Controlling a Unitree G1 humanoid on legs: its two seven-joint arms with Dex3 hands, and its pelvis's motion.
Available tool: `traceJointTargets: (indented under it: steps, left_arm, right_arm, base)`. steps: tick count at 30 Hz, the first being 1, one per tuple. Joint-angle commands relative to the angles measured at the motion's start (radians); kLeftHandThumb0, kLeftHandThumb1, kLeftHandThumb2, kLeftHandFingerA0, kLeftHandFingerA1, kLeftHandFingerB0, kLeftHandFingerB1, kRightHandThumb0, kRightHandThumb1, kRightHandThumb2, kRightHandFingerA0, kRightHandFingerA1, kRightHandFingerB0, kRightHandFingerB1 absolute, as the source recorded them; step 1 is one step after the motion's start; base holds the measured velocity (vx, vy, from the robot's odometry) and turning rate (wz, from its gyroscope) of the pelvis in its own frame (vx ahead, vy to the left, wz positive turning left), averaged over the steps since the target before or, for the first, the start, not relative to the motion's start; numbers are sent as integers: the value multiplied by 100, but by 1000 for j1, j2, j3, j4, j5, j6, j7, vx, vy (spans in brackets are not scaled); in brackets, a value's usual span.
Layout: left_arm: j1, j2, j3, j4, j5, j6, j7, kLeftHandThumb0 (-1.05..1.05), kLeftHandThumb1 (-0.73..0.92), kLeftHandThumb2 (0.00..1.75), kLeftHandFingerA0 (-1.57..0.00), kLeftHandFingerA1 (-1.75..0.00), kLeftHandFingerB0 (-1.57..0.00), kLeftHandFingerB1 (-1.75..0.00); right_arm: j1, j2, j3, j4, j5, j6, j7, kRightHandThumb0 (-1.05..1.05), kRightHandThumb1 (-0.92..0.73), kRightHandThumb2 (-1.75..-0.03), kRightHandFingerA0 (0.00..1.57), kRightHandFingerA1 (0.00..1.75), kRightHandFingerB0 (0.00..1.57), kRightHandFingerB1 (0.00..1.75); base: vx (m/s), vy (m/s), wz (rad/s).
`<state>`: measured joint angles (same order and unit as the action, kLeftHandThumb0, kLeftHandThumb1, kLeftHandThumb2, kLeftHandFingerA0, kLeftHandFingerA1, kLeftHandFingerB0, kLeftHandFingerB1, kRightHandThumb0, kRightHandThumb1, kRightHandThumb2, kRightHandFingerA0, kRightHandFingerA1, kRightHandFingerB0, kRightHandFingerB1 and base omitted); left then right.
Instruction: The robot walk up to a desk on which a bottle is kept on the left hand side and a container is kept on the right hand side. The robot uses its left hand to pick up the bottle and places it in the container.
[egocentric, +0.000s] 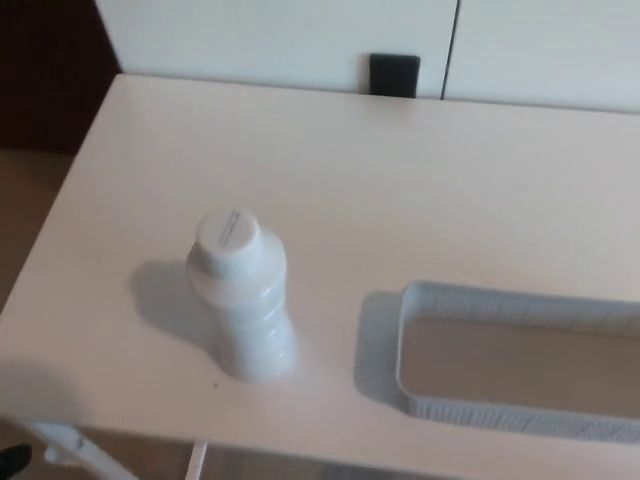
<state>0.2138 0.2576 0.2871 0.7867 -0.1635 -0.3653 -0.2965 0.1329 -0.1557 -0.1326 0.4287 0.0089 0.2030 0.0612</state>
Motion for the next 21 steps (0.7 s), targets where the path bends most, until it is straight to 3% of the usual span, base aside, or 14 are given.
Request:
traceJointTargets:
  steps: [1, 2, 3, 7, 8, 14, 15, 16, 20, 21]
  left_arm:
    - [4, 8, 18, -18, -23, 38, 5, -20, 60, 61, -51, -44, -40, -40]
    - [2, 6, 23, -25, -28, 46, 8, -20, 59, 61, -50, -43, -40, -40]
    - [1, 4, 28, -33, -28, 45, 19, -17, 59, 57, -47, -40, -37, -35]
    - [-1, -18, 76, -69, -72, 59, 38, -17, 59, 58, -38, -39, -30, -33]
    - [1, -23, 92, -89, -88, 68, 46, -12, 43, 88, -21, -53, -14, -48]
    - [54, -24, 170, -193, -145, 161, 55, -11, 43, 87, -25, -54, -18, -50]
    - [67, -17, 178, -197, -153, 176, 38, -14, 60, 57, -38, -42, -32, -35]
    - [104, 2, 187, -199, -163, 203, -9, -16, 64, 58, -42, -42, -33, -36]
    - [164, 27, 188, -211, -166, 228, -65, -18, 64, 59, -45, -42, -34, -36]
    - [200, 43, 187, -221, -171, 240, -99, -20, 60, 57, -44, -42, -33, -35]
  right_arm:
    - [-24, -9, 8, 4, -2, 9, 6, 28, -57, -171, 24, 84, 3, 66]
    - [-27, -12, 13, -5, -2, 13, 12, 28, -55, -174, 25, 86, 3, 67]
    - [-32, -10, 13, -21, 2, 32, 13, 26, -92, -164, 22, 77, 4, 68]
    - [-49, -15, 12, -18, 8, 50, 19, 26, -92, -165, 21, 77, 2, 67]
    - [-52, -17, 14, -20, 5, 54, 20, 25, -92, -162, 23, 76, 6, 67]
    - [-51, -26, 21, -32, 1, 63, 27, 22, -92, -163, 27, 79, 7, 68]
    - [-48, -27, 21, -33, 3, 57, 32, 20, -91, -163, 30, 81, 8, 69]
    - [-26, -29, 29, -60, 3, 58, 42, 35, -53, -175, 30, 86, 6, 69]
    - [30, -33, 41, -132, 5, 80, 63, 37, -50, -175, 27, 85, 5, 69]
    - [78, -54, 48, -181, 8, 89, 96, 25, -78, -152, 38, 82, 21, 72]
  base:
    - [67, -60, -43]
    - [67, -60, -34]
    - [82, 47, -35]
    - [84, 85, 1]
    - [61, 68, 20]
    - [2, 47, -32]
    - [-126, 27, -1]
    - [-176, 6, -3]
    - [-170, -36, 2]
    - [-142, -187, 8]
